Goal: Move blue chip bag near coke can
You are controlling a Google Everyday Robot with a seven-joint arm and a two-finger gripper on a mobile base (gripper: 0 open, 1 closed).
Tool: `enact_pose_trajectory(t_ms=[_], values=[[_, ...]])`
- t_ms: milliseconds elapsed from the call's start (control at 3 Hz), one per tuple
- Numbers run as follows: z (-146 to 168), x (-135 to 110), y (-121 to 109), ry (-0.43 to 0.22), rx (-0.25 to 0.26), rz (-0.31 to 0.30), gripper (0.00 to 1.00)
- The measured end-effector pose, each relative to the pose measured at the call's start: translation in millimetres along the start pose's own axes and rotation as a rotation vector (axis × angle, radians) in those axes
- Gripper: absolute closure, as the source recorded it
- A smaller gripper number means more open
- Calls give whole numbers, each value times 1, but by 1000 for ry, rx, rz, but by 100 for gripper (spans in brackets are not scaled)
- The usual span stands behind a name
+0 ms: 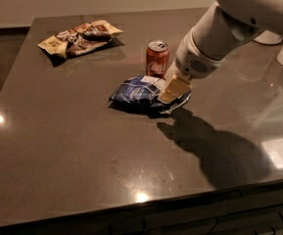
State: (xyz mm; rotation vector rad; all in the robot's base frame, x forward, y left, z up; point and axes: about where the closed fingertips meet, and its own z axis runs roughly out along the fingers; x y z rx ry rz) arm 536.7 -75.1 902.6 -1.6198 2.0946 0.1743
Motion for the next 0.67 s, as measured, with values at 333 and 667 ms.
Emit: enact_pose_trajectory(t_ms=[333, 667], values=[[0, -1, 1, 0, 0, -2, 0], [0, -1, 1, 0, 0, -2, 0]])
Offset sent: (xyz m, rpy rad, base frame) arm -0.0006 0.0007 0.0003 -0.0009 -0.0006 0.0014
